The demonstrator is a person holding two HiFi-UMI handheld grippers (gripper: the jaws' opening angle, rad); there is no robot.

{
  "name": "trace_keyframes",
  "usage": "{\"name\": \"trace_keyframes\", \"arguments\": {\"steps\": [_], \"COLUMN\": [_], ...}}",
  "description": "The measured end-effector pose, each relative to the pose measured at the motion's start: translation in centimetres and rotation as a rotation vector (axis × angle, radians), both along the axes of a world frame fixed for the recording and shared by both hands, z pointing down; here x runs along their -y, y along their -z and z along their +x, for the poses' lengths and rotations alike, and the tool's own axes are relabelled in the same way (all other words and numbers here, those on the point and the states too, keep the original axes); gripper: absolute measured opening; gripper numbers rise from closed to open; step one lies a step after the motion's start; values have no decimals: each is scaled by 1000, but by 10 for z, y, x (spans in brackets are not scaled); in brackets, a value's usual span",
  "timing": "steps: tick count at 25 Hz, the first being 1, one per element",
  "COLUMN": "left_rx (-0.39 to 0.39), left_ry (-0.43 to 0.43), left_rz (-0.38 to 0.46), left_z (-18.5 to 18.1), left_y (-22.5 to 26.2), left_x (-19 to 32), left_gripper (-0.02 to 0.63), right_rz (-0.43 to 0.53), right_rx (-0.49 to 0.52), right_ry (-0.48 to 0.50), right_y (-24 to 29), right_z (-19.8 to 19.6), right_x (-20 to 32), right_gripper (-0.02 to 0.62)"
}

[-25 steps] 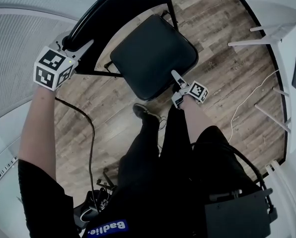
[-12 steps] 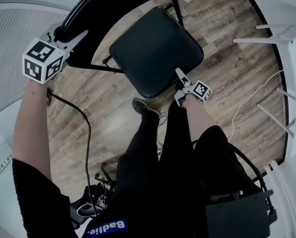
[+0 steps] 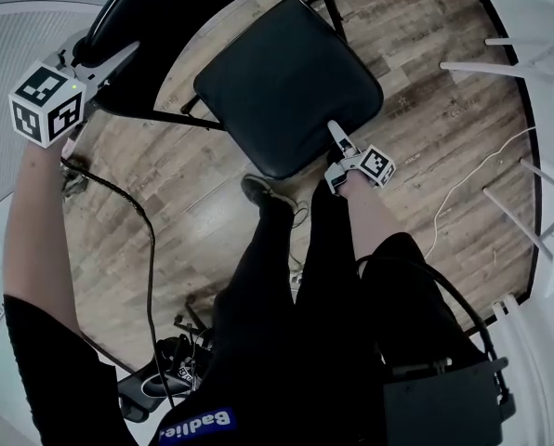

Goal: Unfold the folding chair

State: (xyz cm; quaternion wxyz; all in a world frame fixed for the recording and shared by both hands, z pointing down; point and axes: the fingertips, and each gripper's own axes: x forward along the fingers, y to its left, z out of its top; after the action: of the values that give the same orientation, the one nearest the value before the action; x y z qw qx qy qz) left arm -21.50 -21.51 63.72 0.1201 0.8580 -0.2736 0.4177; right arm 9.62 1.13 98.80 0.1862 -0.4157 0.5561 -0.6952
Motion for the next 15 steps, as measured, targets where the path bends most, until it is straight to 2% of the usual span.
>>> {"name": "trace_keyframes", "arguments": {"steps": [15], "left_rx": [-39], "left_ry": [6], "left_rz": [-44], "left_z": [-12], "left_y": [-26], "left_x": [7], "left_gripper": [164], "right_rz": [-16], "right_rx": [24], "right_ry": [9], "right_y": [-34], "right_z": [5], "right_x": [-11], "right_gripper": [291]}}
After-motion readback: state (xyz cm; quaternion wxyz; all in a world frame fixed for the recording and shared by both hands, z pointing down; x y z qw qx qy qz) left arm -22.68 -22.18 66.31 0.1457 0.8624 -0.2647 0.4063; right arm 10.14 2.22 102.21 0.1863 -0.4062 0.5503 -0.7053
